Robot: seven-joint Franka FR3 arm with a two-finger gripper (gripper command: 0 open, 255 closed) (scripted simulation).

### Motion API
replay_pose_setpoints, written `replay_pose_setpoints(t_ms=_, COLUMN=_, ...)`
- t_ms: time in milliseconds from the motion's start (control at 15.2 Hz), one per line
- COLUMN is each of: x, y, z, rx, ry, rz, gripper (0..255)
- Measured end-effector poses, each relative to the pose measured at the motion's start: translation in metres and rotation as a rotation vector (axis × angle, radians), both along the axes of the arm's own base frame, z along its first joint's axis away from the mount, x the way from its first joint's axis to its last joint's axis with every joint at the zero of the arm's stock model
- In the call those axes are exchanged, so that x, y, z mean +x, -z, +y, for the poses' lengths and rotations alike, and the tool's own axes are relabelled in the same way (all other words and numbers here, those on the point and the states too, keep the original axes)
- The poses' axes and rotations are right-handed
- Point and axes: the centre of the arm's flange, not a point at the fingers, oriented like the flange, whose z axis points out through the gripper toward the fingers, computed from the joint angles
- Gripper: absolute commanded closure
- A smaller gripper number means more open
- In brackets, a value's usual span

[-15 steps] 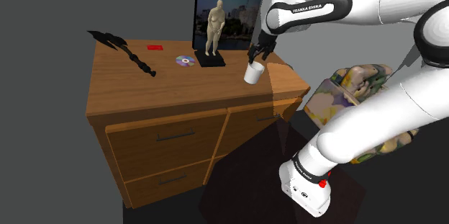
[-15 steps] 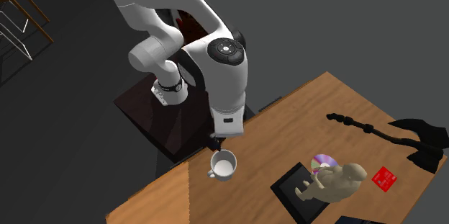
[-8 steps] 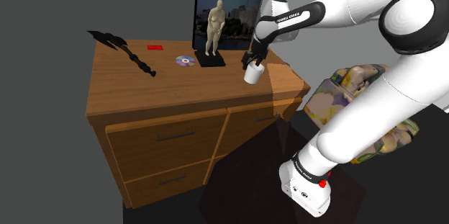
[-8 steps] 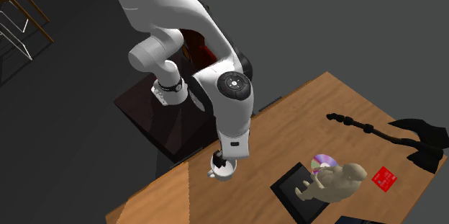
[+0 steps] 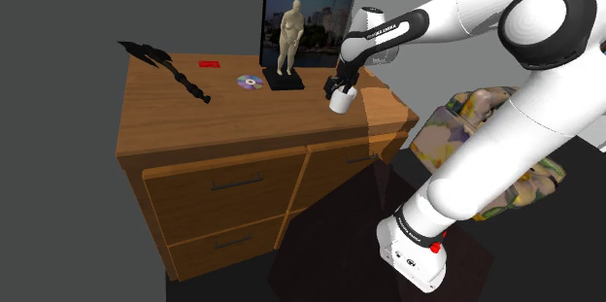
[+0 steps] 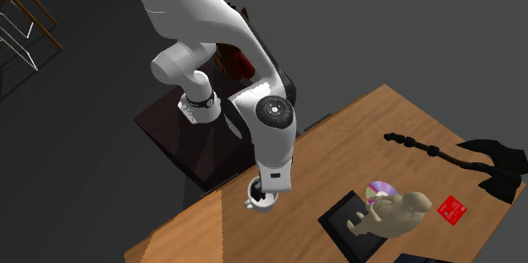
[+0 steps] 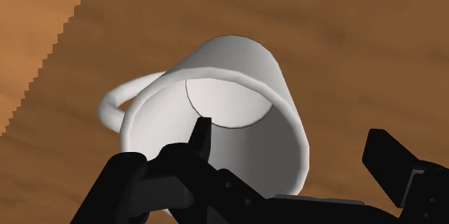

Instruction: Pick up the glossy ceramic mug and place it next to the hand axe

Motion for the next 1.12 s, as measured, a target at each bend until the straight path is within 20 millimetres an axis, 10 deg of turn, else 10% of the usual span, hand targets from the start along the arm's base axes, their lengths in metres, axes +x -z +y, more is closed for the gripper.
replay_pose_setpoints(t_ms=198, x=0.0, y=0.0, z=0.0, rx=0.0, ry=0.0, rz=0.0, gripper=0)
replay_pose_setpoints(t_ms=264, x=0.0, y=0.0, z=0.0, rx=0.0, ry=0.0, rz=0.0, gripper=255)
replay_pose_setpoints(t_ms=1122, x=0.0, y=-0.01, z=0.0, rx=0.0, ry=0.0, rz=0.0, gripper=255)
